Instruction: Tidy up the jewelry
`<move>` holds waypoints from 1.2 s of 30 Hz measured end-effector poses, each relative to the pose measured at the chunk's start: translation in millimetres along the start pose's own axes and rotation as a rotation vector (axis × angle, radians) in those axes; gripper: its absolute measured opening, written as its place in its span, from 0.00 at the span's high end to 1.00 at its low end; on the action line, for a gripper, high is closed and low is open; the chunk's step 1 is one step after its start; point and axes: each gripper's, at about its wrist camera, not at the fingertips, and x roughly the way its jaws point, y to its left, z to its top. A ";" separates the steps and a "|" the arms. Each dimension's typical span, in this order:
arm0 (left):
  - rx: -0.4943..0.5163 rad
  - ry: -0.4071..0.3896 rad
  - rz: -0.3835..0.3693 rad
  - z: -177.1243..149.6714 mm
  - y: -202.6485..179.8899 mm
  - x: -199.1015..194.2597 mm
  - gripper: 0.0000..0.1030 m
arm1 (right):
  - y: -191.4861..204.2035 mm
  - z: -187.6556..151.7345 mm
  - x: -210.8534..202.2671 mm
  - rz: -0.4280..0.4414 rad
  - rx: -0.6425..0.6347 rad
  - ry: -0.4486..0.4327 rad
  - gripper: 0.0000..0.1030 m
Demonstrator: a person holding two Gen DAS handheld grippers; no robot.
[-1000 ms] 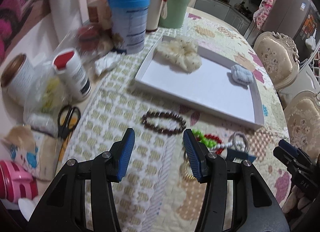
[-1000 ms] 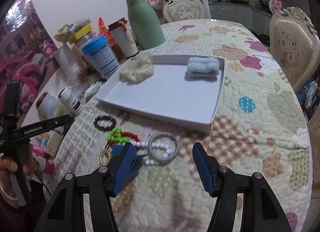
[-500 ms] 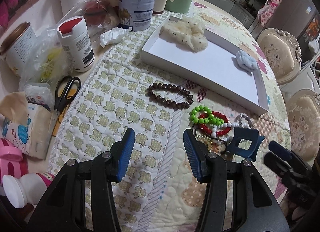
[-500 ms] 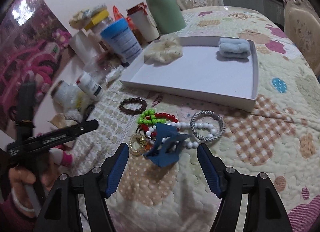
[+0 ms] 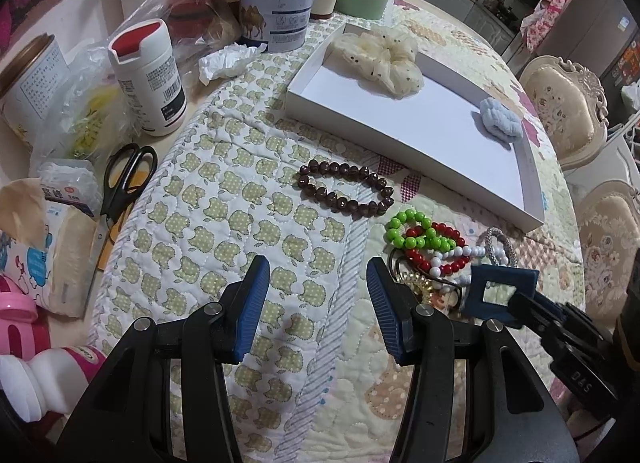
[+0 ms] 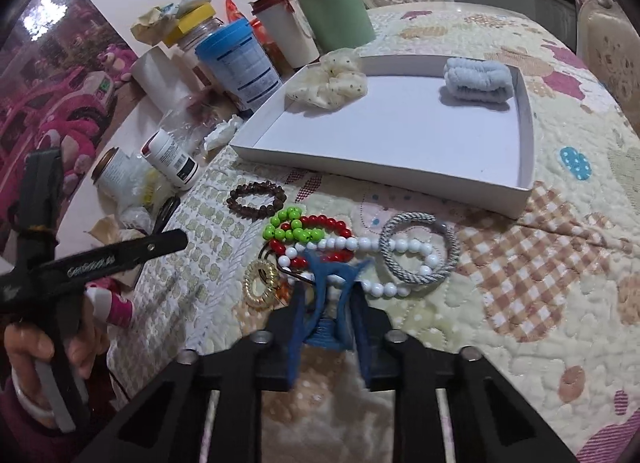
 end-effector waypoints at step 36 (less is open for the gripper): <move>0.043 0.034 0.120 66.7 -5.8 88.1 0.54 | -52.6 -12.4 -43.4 0.002 0.007 -0.020 0.85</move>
